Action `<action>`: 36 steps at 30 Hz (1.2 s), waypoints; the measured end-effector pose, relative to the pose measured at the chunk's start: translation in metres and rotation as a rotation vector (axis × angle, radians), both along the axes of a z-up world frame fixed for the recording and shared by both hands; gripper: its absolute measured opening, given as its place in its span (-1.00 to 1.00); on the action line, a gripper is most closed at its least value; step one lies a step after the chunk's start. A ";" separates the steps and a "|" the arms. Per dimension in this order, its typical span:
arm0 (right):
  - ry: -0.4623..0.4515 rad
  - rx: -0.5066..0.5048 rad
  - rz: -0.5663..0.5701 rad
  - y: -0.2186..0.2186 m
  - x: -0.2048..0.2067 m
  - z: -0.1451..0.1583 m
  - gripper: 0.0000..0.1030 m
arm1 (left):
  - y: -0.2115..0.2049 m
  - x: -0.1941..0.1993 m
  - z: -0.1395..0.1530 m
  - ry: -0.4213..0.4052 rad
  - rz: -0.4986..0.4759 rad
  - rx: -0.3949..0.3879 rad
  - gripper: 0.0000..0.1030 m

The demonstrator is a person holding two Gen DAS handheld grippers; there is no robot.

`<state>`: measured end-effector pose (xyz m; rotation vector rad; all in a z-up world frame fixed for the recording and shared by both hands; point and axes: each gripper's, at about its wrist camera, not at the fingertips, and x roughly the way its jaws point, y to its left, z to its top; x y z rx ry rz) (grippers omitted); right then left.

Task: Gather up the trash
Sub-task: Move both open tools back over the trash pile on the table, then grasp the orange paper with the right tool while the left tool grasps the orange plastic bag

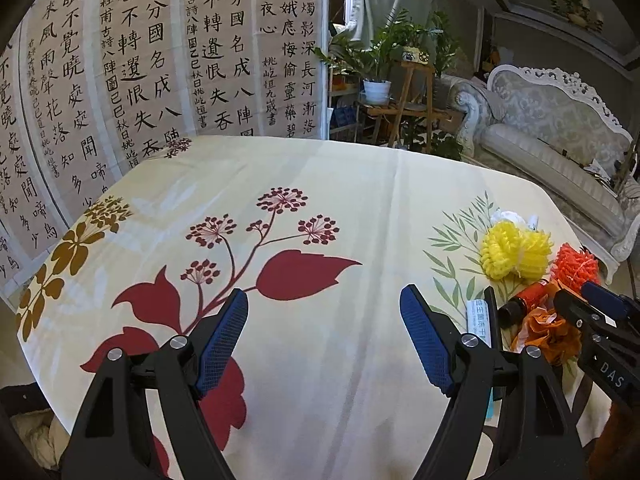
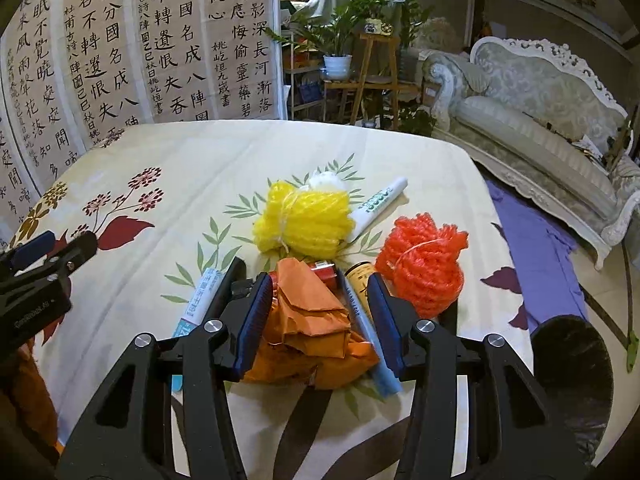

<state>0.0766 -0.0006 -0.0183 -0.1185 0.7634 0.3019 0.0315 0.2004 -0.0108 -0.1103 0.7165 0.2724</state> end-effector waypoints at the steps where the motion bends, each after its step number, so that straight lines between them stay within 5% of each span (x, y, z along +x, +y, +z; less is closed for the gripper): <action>1: 0.000 0.001 0.001 0.000 -0.001 0.001 -0.30 | -0.001 0.000 -0.001 0.002 -0.004 -0.002 0.48; 20: -0.061 0.008 -0.076 -0.030 -0.015 0.015 -0.33 | -0.034 -0.002 0.000 0.003 -0.063 0.001 0.48; 36: -0.050 0.029 -0.253 -0.117 -0.034 0.002 -0.33 | -0.124 0.000 0.001 0.011 -0.246 0.028 0.48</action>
